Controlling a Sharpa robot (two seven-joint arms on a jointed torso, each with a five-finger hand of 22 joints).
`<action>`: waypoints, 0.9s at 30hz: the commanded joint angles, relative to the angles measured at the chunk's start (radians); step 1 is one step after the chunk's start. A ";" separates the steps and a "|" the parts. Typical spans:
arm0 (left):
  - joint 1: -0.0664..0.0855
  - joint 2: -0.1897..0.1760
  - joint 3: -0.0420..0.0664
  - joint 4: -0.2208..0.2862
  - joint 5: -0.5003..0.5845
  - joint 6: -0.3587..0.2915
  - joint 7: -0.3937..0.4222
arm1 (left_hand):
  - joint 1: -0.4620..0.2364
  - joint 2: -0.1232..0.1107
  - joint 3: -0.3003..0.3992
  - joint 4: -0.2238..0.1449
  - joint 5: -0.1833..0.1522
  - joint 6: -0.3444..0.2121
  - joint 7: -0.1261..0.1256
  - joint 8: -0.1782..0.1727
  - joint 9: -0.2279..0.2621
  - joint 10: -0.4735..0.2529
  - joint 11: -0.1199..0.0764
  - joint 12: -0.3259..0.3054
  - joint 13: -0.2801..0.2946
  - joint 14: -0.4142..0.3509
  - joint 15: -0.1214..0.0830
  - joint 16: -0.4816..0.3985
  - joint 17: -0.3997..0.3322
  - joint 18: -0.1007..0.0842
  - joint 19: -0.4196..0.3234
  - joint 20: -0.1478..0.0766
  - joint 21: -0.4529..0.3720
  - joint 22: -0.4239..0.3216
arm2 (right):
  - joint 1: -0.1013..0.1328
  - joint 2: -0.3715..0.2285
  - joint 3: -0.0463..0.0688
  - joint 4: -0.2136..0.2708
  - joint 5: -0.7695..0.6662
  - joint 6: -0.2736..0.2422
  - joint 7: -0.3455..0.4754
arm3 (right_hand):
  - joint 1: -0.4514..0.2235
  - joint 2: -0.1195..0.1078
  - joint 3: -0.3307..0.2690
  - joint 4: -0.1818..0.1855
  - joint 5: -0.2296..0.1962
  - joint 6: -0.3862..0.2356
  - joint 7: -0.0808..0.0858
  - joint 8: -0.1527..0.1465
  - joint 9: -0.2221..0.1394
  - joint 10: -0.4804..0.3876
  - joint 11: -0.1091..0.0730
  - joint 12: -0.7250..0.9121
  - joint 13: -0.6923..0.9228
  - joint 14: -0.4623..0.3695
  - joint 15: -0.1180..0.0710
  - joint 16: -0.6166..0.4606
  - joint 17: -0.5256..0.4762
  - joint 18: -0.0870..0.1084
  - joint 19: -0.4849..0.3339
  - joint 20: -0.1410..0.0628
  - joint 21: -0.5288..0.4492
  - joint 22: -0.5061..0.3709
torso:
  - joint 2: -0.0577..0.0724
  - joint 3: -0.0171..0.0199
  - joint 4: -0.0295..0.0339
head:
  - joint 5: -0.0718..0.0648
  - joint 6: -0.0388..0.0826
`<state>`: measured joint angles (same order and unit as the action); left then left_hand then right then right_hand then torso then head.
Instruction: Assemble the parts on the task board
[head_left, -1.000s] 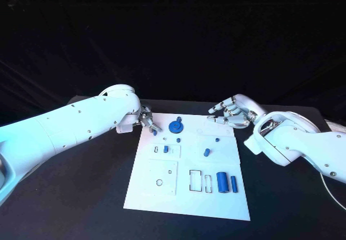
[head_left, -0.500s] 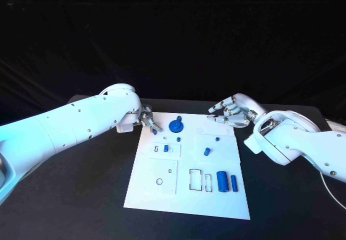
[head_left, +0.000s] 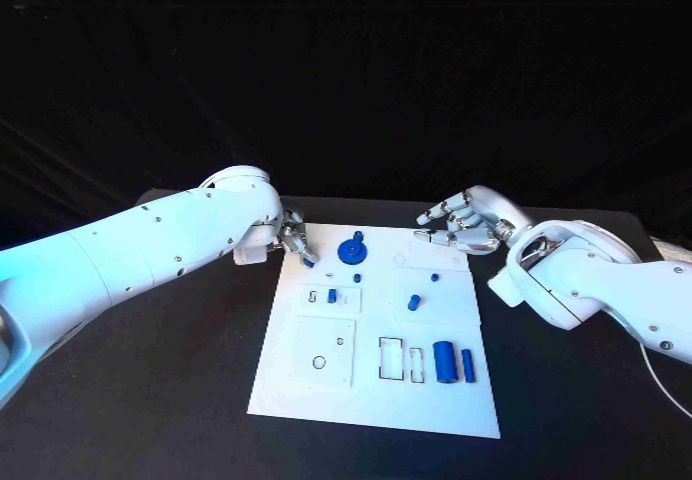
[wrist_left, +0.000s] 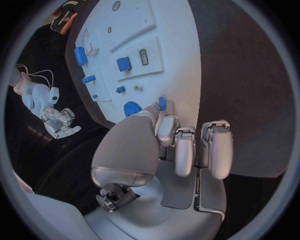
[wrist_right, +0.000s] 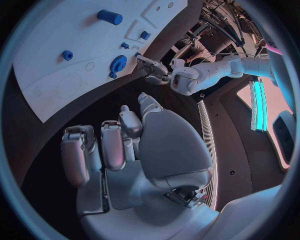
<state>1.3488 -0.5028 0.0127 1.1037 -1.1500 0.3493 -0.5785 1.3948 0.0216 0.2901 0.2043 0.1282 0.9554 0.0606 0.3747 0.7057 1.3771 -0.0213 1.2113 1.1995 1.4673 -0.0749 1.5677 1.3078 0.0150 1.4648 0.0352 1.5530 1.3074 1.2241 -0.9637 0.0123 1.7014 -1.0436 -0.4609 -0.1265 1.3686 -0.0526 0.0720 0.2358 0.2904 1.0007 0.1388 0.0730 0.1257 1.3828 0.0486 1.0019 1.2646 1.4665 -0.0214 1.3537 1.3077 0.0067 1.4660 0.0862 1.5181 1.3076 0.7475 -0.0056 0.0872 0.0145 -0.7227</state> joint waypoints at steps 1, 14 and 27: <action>0.000 -0.001 0.000 0.002 0.012 0.003 0.013 | -0.046 -0.057 0.173 -0.098 -0.001 0.000 0.003 0.012 0.013 -0.001 0.009 -0.002 0.005 0.104 0.010 0.003 0.263 -0.008 0.093 0.003 -0.005 0.244 | -0.001 0.000 0.000 0.001 -0.005 0.011 0.004 | 0.007 0.004 0.000 -0.003 0.006 0.004 0.000 -0.001 0.001 -0.002 0.000 0.003 0.001 0.053 -0.001 -0.004 0.042 0.019 0.028 0.004 -0.003 0.171 | 0.000 -0.0001 0.0003 | 0.000 -0.001; -0.004 -0.052 0.000 0.076 0.026 -0.061 0.043 | -0.094 -0.099 0.288 -0.138 -0.003 0.002 0.001 0.027 0.041 0.007 0.008 0.003 0.008 0.104 0.006 0.003 0.263 -0.008 0.093 0.005 -0.004 0.245 | -0.001 -0.001 0.000 0.001 -0.005 0.012 0.004 | 0.009 0.004 0.000 -0.004 0.006 0.004 0.000 -0.001 0.001 -0.002 0.000 0.003 0.001 0.053 -0.002 -0.005 0.041 0.019 0.028 0.004 -0.003 0.171 | -0.001 0.0002 0.0001 | 0.001 0.000; -0.043 -0.193 -0.001 0.319 -0.027 -0.282 0.067 | -0.106 -0.117 0.312 -0.150 -0.005 0.011 -0.003 0.035 0.050 0.017 0.005 0.011 0.015 0.104 0.005 0.003 0.263 -0.009 0.094 0.002 -0.002 0.247 | -0.001 -0.004 0.000 -0.002 -0.003 0.011 0.005 | 0.009 0.004 0.000 -0.004 0.006 0.005 0.000 -0.001 0.001 -0.002 0.000 0.003 0.001 0.053 -0.002 -0.006 0.041 0.019 0.028 0.004 -0.004 0.171 | -0.003 0.0001 0.0061 | 0.003 -0.003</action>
<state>1.3100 -0.6885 0.0119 1.4033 -1.1519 0.1711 -0.5316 1.2903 -0.0889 0.4913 0.1599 0.1226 0.9563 0.0606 0.4048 0.7543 1.3869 -0.0164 1.2170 1.2132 1.4653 -0.0731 1.5677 1.3075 0.0151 1.4648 0.0352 1.5529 1.3074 1.2240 -0.9673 0.0122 1.7003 -1.0435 -0.4598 -0.1263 1.3686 -0.0526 0.0720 0.2357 0.2903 1.0007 0.1389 0.0730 0.1255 1.3828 0.0486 1.0019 1.2645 1.4665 -0.0214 1.3537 1.3075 0.0068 1.4660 0.0862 1.5181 1.3074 0.7455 -0.0054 0.0908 0.0189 -0.7245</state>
